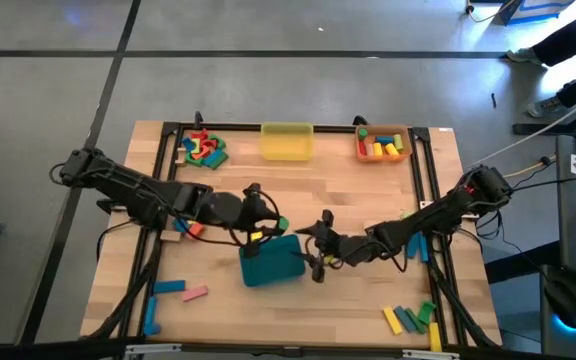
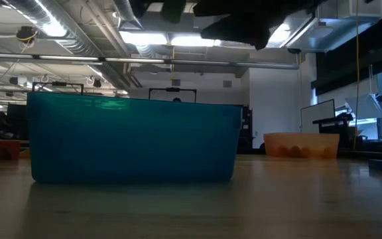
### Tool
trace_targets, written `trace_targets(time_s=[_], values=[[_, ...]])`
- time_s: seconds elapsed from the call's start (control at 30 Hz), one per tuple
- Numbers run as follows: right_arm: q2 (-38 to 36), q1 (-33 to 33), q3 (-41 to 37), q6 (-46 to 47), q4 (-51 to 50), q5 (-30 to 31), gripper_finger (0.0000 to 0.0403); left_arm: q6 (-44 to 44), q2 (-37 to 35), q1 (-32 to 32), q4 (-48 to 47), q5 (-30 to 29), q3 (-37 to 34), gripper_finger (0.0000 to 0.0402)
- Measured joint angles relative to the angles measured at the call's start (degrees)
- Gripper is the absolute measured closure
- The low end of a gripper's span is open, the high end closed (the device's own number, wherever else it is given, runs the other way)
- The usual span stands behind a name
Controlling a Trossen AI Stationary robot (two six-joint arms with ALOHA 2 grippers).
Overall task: Sort blocks by size
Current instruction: Put the green cylindrical block into the orange bin
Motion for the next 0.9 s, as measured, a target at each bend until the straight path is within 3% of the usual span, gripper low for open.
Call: trace_targets(time_s=[0.2,0.5,0.63,0.8,0.9], values=[[0.0,-3.54,0.0,-4.5,4.59,-0.61,0.0141,4.99,0.43,2.6,4.71,4.79,0.0,0.0279],[-0.02,-5.61,0.02,-14.48,12.98,-4.03,0.0144,6.42,1.03,5.19,6.27,4.98,-0.07,0.0279],[-0.02,-5.59,0.02,-16.26,15.95,-4.05,0.0178,6.31,1.03,5.16,6.59,5.15,-0.07,0.0279],[-0.05,-6.37,0.02,-15.78,16.31,-4.03,0.0261,8.15,1.09,5.16,6.37,4.94,-0.07,0.0278],[-0.11,-6.97,0.02,-15.96,16.1,-4.03,0.0262,9.15,1.09,5.16,6.55,4.9,-0.07,0.0277]])
